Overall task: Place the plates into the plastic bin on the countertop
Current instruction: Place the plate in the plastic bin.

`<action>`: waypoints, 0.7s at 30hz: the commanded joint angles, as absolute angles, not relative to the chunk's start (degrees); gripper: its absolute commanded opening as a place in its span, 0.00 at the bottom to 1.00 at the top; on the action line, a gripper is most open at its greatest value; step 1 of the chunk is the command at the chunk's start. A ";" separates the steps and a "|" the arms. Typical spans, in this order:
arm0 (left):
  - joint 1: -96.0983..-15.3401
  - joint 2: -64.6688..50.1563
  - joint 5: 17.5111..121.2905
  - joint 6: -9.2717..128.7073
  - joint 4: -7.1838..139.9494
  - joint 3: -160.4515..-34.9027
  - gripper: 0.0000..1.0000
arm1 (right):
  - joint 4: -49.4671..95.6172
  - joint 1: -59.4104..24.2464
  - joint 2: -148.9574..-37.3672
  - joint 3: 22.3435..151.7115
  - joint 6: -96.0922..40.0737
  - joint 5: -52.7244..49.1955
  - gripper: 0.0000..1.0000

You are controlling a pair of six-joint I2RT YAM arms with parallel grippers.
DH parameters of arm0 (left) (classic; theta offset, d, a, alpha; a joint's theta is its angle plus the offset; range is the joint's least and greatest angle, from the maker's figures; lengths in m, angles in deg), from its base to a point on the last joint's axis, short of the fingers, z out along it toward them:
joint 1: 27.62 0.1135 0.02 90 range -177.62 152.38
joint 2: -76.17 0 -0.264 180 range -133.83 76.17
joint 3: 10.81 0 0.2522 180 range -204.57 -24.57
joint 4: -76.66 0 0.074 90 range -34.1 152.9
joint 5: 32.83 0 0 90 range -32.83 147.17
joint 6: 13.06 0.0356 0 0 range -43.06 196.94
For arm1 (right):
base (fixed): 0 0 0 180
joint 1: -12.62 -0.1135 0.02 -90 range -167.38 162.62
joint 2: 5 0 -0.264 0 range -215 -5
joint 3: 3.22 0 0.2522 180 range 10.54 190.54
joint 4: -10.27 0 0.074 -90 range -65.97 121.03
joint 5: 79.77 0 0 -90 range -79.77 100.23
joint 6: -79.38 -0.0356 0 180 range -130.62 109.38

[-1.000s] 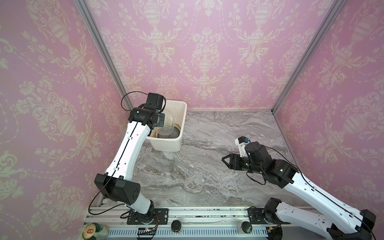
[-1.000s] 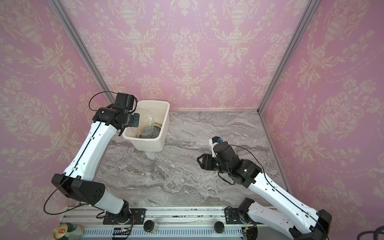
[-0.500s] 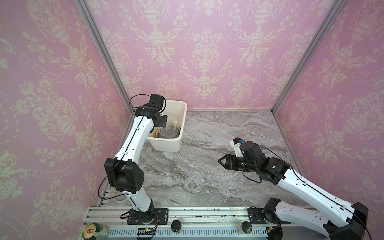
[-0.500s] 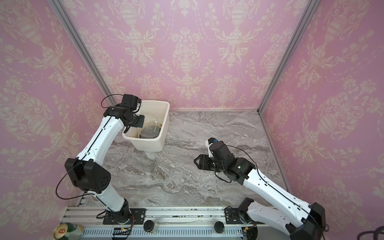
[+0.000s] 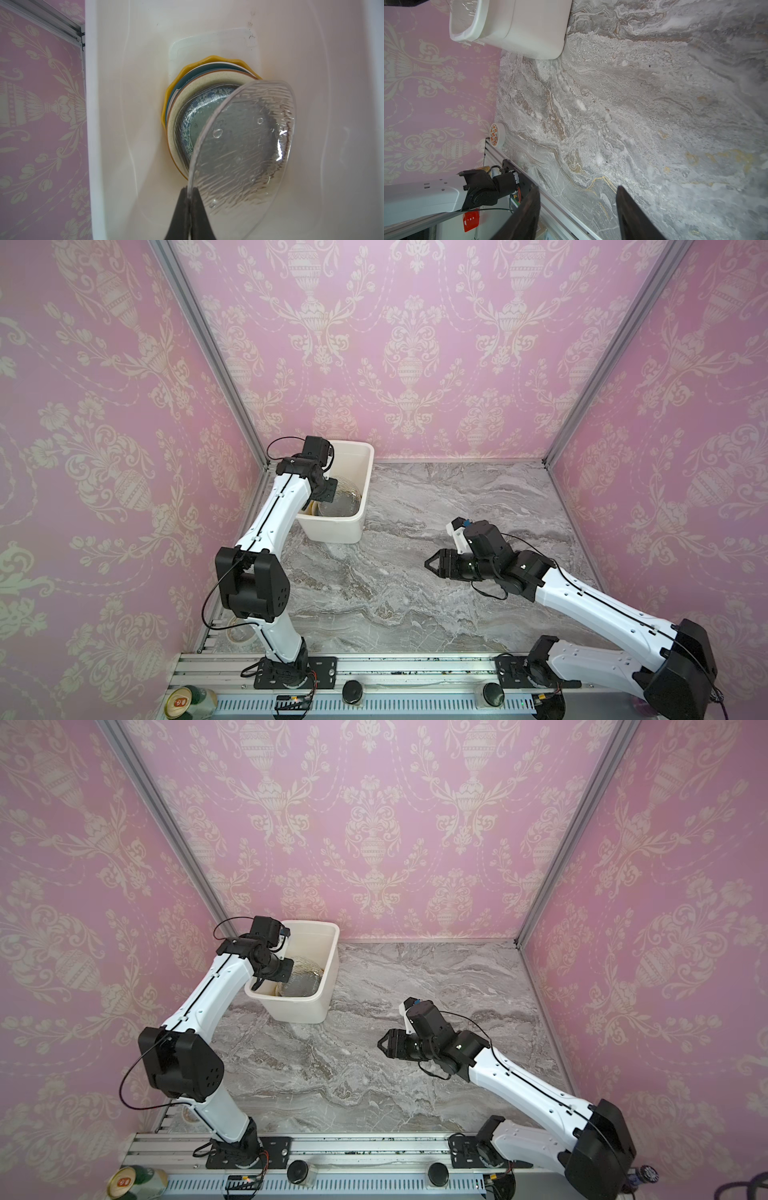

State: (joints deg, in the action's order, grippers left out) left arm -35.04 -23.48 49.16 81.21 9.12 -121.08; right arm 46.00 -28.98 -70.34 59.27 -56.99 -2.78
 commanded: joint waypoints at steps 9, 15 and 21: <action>-34.38 -25.67 48.04 80.58 8.78 -119.43 0.00 | 43.62 -28.60 -72.90 59.94 -56.49 -4.33 0.59; -34.25 -26.88 46.19 79.41 8.33 -119.47 0.00 | 44.39 -28.42 -71.58 59.24 -56.42 -3.52 0.60; -34.13 -28.03 44.70 78.35 8.13 -119.00 0.00 | 44.86 -28.04 -70.76 58.88 -56.41 -3.07 0.60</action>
State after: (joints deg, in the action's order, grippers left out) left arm -34.80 -26.70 46.95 79.83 9.54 -119.99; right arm 44.04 -28.50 -71.69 59.27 -56.95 -3.87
